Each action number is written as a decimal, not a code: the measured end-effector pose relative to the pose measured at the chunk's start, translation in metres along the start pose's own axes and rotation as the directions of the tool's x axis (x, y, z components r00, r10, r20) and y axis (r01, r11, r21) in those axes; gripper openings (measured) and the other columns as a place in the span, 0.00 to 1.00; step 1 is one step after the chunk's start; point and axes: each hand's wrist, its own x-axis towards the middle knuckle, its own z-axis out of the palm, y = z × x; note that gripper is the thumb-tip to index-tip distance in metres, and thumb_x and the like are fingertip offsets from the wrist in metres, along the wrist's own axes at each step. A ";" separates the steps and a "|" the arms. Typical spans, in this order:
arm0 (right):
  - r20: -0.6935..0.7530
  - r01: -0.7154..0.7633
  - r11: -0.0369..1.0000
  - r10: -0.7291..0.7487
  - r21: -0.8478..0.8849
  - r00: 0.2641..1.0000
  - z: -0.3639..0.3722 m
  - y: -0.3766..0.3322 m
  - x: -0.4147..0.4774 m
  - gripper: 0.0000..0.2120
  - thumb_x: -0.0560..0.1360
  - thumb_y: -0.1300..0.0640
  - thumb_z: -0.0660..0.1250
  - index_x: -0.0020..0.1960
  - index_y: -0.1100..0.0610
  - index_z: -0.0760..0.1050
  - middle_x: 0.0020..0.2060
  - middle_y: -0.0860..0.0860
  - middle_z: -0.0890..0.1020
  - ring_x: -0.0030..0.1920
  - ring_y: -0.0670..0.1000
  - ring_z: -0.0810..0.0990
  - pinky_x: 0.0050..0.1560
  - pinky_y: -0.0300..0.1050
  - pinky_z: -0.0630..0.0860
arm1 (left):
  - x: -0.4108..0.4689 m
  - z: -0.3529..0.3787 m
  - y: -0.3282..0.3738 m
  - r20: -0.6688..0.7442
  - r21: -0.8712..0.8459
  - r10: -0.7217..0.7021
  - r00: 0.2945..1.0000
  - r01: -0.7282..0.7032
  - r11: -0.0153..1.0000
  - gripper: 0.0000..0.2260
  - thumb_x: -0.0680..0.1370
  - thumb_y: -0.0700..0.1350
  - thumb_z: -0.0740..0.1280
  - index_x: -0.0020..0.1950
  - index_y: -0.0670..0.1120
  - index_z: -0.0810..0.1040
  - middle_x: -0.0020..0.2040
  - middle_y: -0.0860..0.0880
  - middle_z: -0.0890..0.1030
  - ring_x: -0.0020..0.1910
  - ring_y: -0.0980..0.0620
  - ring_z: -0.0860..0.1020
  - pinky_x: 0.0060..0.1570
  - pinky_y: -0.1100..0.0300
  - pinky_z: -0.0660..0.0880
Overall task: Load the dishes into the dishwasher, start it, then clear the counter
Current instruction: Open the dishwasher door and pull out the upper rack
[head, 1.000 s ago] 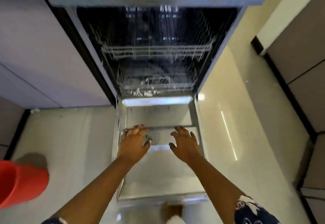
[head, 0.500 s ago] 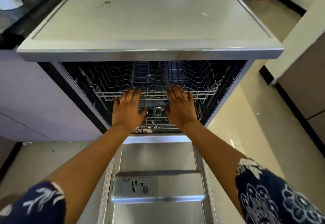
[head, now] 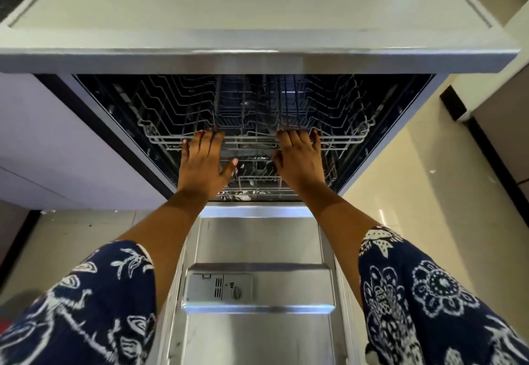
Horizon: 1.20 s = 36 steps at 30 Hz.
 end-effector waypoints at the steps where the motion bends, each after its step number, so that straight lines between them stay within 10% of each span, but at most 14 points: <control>1: -0.019 0.007 1.000 -0.007 0.004 1.000 0.000 0.001 -0.004 0.19 0.76 0.52 0.62 0.66 0.55 0.69 0.60 0.52 0.76 0.64 0.56 0.71 0.72 0.62 0.55 | -0.005 0.000 -0.002 -0.014 0.010 0.014 1.000 -0.014 1.000 0.30 0.77 0.62 0.53 0.74 0.46 0.60 0.71 0.42 0.65 0.73 0.40 0.59 0.72 0.39 0.52; 25: -0.050 -0.058 0.998 0.058 0.001 0.997 -0.026 -0.044 -0.186 0.18 0.70 0.56 0.69 0.60 0.56 0.75 0.53 0.53 0.80 0.57 0.56 0.76 0.67 0.58 0.65 | -0.194 -0.012 0.009 0.102 0.022 0.027 0.994 -0.029 0.999 0.30 0.78 0.63 0.46 0.77 0.51 0.46 0.77 0.44 0.57 0.76 0.44 0.51 0.74 0.45 0.42; 32: -0.077 -0.030 0.999 0.034 0.042 0.996 -0.046 -0.038 -0.194 0.11 0.76 0.51 0.61 0.51 0.55 0.78 0.44 0.52 0.81 0.47 0.55 0.78 0.54 0.53 0.72 | -0.204 -0.032 0.010 0.071 0.046 0.143 0.987 -0.146 0.988 0.24 0.79 0.60 0.49 0.70 0.48 0.66 0.63 0.45 0.74 0.64 0.44 0.70 0.70 0.41 0.59; 36: 0.140 0.096 0.995 -0.090 -0.035 0.986 -0.052 -0.014 -0.184 0.18 0.79 0.45 0.53 0.60 0.53 0.74 0.51 0.52 0.81 0.54 0.55 0.78 0.59 0.56 0.70 | -0.179 -0.040 -0.004 0.150 0.051 0.075 0.986 -0.084 0.995 0.21 0.81 0.60 0.48 0.68 0.53 0.67 0.62 0.49 0.75 0.63 0.48 0.71 0.70 0.42 0.57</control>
